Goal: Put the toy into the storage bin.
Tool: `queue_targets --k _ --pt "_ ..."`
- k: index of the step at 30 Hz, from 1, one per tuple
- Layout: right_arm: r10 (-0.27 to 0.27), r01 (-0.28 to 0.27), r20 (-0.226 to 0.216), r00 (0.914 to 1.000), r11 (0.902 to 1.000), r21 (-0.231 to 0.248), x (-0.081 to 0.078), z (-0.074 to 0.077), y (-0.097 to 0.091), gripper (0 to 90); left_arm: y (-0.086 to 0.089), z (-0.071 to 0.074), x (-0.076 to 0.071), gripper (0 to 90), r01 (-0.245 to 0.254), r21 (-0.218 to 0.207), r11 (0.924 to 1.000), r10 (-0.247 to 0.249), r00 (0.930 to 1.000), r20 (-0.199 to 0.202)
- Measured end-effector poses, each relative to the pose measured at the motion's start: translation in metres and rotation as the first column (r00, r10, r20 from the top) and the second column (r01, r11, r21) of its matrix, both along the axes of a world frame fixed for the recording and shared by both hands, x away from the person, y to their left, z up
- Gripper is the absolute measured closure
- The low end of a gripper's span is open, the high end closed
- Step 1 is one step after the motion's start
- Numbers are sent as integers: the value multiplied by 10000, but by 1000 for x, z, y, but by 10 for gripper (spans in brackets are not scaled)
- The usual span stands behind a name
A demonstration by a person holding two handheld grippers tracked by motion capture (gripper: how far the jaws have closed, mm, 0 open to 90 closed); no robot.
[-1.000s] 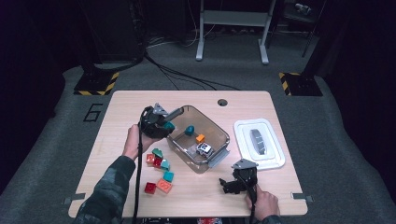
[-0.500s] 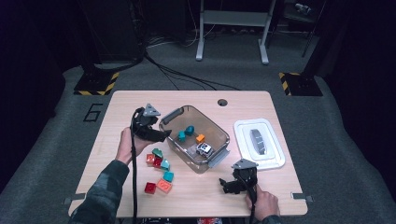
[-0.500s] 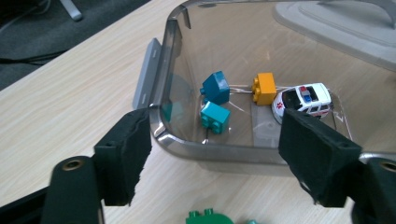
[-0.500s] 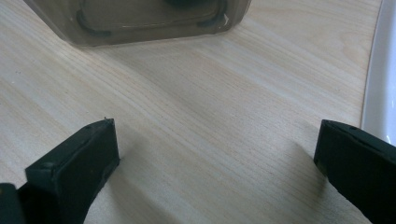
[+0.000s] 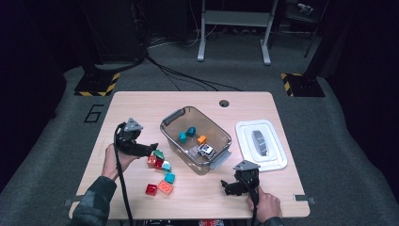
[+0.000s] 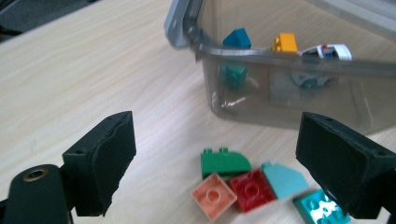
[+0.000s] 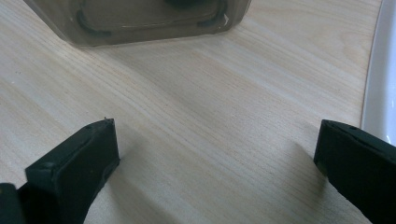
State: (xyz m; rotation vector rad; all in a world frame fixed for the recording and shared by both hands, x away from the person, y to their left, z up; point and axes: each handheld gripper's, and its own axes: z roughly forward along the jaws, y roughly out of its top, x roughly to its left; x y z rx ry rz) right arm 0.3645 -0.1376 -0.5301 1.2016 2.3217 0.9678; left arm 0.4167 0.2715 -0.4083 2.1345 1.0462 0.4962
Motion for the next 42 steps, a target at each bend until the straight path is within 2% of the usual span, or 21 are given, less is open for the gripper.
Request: queue_targets --k 3,10,15,20,23,24,27,31,32,33,36,42 --pt "2 -2 -9 10000 10000 6 0 0 0 0 5 -9 -9 104 -154 -187 9997 152 9999 -75" --pt "-2 2 -11 10000 10000 9 0 0 0 0 12 -32 -32 79 -410 -250 9988 397 9980 -499" --pt "-4 4 -12 10000 10000 10 0 0 0 0 12 -47 -50 71 -454 -213 9987 438 9966 -705" --pt "-4 4 -13 10000 10000 11 0 0 0 0 6 -65 -64 64 -255 53 9997 259 9945 -1014" --pt "-7 7 -14 10000 10000 11 0 0 0 0 2 -74 -68 58 -259 -20 9997 255 9920 -1234" --pt "0 0 -9 10000 10000 5 0 0 0 0 2 -75 -69 57 -122 32 9999 125 9907 -1356" --pt "-1 1 -12 10000 10000 7 0 0 0 0 -2 -81 -74 54 -149 -58 9999 140 9900 -1402" --pt "-4 4 -8 10000 10000 7 0 0 0 0 -7 -89 -79 52 172 273 9995 -125 9862 -1648" --pt "-3 3 -12 10000 10000 6 0 0 0 0 -8 -92 -80 53 69 264 9996 -25 9862 -1658" --pt "-3 3 -13 10000 10000 8 0 0 0 0 -8 -93 -80 53 166 429 9989 -92 9858 -1677" --pt "-5 5 -12 10000 10000 9 0 0 0 0 -6 -97 -81 59 100 478 9988 -15 9847 -1745" --pt "-4 4 -12 10000 10000 7 0 0 0 0 6 -95 -79 85 -148 738 9972 271 9852 -1695"
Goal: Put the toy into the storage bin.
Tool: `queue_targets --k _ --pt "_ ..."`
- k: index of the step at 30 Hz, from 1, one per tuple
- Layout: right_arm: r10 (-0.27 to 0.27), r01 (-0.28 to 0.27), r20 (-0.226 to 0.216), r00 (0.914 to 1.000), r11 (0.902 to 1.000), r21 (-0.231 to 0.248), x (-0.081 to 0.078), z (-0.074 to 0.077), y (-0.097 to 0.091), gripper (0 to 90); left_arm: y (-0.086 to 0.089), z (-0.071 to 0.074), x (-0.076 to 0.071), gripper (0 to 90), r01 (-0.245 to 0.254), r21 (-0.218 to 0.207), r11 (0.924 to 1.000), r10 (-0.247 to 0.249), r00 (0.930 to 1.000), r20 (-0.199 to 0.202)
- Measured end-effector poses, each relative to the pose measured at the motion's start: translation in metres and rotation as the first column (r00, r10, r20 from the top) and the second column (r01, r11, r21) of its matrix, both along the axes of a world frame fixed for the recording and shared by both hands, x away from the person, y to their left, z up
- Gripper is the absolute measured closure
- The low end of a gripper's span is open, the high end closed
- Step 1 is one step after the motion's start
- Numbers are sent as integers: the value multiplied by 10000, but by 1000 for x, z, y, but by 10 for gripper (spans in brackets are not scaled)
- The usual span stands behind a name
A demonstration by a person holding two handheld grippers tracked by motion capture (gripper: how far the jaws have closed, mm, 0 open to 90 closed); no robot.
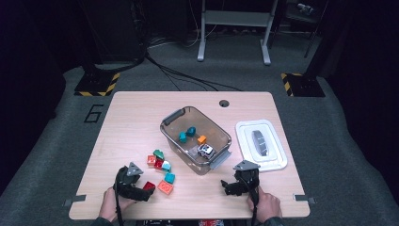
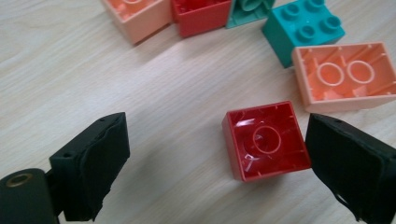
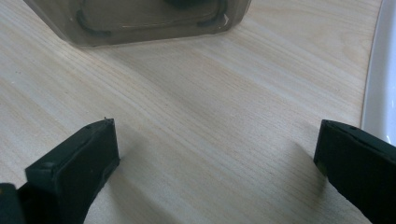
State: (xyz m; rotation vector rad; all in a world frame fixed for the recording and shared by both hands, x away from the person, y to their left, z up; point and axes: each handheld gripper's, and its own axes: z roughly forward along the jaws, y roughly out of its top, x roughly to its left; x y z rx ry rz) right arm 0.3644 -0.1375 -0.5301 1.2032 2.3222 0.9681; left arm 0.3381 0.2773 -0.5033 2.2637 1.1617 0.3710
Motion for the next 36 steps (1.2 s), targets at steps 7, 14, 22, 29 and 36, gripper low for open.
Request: queue_targets --k 7,14,22,29,36 --pt "1 -1 0 10000 10000 0 0 0 0 0 -3 4 -2 269 364 -93 9993 -361 9988 328" --pt "5 -5 5 10000 10000 -1 0 0 0 0 -7 -1 -3 586 750 33 9972 -751 9961 469" --pt "4 -4 3 10000 10000 0 0 0 0 0 1 10 1 590 558 -178 9983 -546 9968 590" --pt "12 -12 21 10000 10000 -22 0 0 0 0 5 21 8 591 391 -291 9988 -363 9951 920" --pt "3 -3 1 10000 10000 1 0 0 0 0 7 29 17 591 355 -274 9990 -326 9947 972"
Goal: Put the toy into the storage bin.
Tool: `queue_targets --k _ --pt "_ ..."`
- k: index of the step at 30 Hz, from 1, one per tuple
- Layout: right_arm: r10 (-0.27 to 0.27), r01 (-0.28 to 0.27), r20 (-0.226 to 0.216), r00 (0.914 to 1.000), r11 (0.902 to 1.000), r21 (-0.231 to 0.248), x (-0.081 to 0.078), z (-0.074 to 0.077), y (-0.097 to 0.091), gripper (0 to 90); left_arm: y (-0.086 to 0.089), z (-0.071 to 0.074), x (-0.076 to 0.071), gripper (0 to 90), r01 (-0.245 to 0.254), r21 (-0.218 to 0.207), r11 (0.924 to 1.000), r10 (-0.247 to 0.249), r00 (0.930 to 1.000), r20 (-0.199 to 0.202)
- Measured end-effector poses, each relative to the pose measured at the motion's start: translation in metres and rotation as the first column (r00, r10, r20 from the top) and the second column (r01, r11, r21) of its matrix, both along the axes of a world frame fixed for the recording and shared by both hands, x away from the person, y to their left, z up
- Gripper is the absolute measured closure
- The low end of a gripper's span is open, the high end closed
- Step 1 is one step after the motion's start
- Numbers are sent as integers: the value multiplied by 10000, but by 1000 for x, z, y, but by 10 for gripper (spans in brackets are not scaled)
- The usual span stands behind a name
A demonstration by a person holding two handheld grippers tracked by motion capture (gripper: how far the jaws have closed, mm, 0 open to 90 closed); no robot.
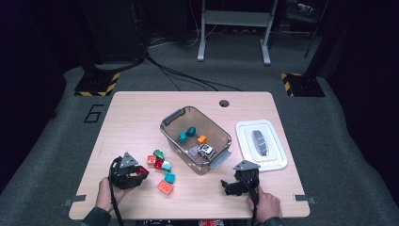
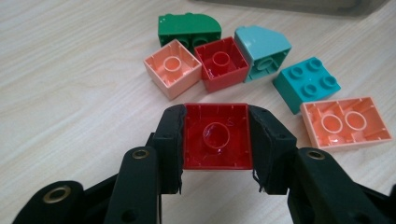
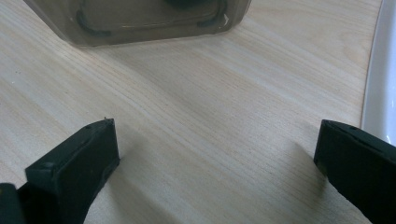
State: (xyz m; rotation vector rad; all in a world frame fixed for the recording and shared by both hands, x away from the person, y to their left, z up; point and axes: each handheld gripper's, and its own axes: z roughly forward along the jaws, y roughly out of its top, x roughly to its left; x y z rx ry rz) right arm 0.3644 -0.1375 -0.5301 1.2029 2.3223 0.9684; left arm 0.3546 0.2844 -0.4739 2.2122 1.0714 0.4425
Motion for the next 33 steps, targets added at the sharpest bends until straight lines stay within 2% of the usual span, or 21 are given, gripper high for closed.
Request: queue_targets --k 8,10,11,14,26,33 --pt "-1 1 -2 10000 10000 0 0 0 0 0 -1 11 9 591 -14 64 10000 13 9999 153" --pt "0 0 0 10000 10000 2 0 0 0 0 -2 15 12 591 -101 18 9999 100 9994 328" --pt "2 -2 2 10000 10000 -1 0 0 0 0 -1 18 14 591 10 126 9999 -14 9995 303" --pt "-2 2 0 10000 10000 0 0 0 0 0 -2 23 19 591 -88 -6 10000 88 9989 452" --pt "0 0 9 10000 10000 5 0 0 0 0 -2 55 39 591 -136 -66 9999 142 9961 867" --pt "-1 1 0 10000 10000 2 0 0 0 0 -1 69 48 591 -135 -76 9999 142 9958 906"
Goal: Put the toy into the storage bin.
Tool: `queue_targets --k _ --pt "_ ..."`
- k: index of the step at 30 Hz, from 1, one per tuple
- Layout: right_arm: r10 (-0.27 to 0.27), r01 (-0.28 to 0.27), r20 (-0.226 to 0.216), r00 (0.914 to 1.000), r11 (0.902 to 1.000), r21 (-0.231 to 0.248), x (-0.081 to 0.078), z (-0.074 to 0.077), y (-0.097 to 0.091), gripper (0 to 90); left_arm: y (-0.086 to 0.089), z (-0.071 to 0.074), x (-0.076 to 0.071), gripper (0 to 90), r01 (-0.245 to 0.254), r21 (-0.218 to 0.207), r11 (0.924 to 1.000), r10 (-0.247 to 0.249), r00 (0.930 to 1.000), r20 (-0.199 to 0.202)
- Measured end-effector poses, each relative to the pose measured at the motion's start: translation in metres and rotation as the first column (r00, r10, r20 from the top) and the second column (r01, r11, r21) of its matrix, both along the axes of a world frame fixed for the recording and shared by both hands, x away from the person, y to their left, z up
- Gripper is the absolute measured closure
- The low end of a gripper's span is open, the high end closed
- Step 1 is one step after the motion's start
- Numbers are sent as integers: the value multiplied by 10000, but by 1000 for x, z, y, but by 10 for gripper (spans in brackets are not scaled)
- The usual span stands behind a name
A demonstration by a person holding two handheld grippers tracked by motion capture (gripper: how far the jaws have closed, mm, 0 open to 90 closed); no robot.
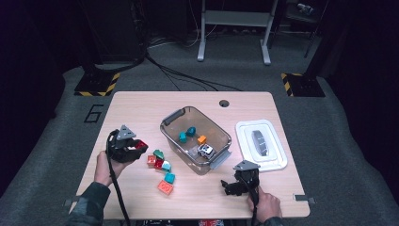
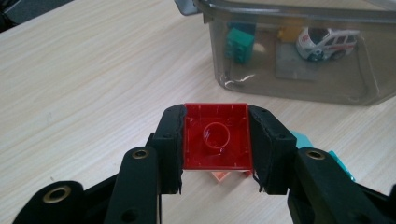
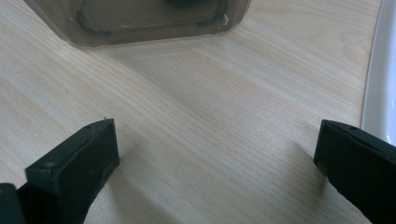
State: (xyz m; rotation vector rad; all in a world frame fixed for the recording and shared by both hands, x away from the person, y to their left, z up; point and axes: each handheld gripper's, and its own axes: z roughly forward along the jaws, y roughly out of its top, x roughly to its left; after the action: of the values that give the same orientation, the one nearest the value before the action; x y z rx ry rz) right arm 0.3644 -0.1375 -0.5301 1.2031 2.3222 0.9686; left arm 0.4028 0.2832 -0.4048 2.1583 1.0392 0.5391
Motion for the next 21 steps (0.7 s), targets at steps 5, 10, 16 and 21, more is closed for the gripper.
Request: queue_targets --k 5,10,16,21 --pt "2 -2 3 10000 10000 -5 0 0 0 0 -2 8 7 591 5 17 10000 -5 9999 113" --pt "2 -2 2 10000 10000 -2 0 0 0 0 -6 18 14 591 85 72 9999 -87 9997 217" --pt "1 -1 1 10000 10000 -2 0 0 0 0 -12 31 23 591 145 221 9997 -152 9993 334" --pt "-2 2 -1 10000 10000 1 0 0 0 0 -17 43 31 591 187 278 9994 -201 9986 492"
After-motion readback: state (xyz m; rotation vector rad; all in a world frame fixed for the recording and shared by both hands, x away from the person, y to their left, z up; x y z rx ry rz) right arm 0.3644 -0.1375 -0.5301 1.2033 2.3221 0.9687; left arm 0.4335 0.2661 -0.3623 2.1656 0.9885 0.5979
